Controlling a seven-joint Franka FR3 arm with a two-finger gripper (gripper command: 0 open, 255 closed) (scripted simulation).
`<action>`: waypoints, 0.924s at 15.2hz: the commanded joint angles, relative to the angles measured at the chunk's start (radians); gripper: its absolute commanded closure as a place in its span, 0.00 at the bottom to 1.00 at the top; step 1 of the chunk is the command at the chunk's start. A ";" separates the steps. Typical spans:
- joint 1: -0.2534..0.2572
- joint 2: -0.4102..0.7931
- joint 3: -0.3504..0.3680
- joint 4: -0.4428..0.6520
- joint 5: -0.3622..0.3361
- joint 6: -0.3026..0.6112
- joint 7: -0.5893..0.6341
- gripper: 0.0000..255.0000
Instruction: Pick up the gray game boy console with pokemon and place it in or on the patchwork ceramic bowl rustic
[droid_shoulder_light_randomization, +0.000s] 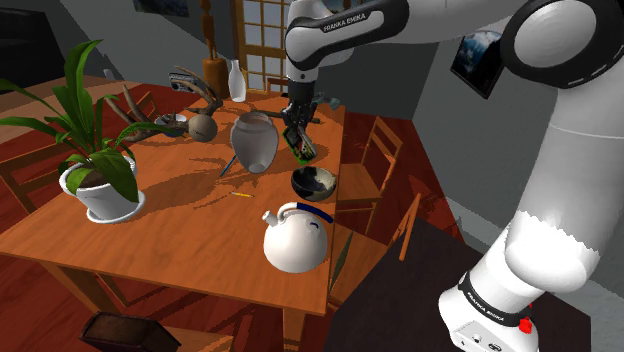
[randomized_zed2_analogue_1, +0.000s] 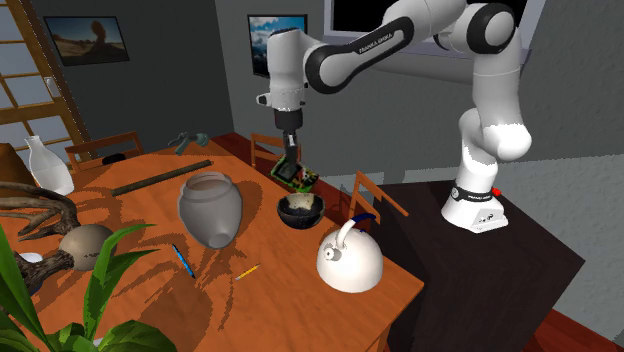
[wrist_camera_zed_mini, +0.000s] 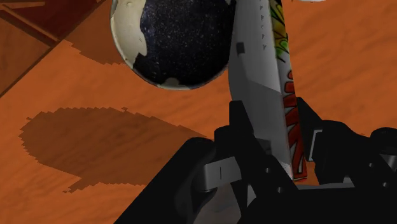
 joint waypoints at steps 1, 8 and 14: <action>-0.029 -0.040 -0.014 -0.034 0.008 -0.005 -0.046 1.00; -0.074 -0.090 -0.043 -0.131 0.018 0.040 -0.122 1.00; -0.073 -0.064 -0.044 -0.179 0.016 0.115 -0.122 1.00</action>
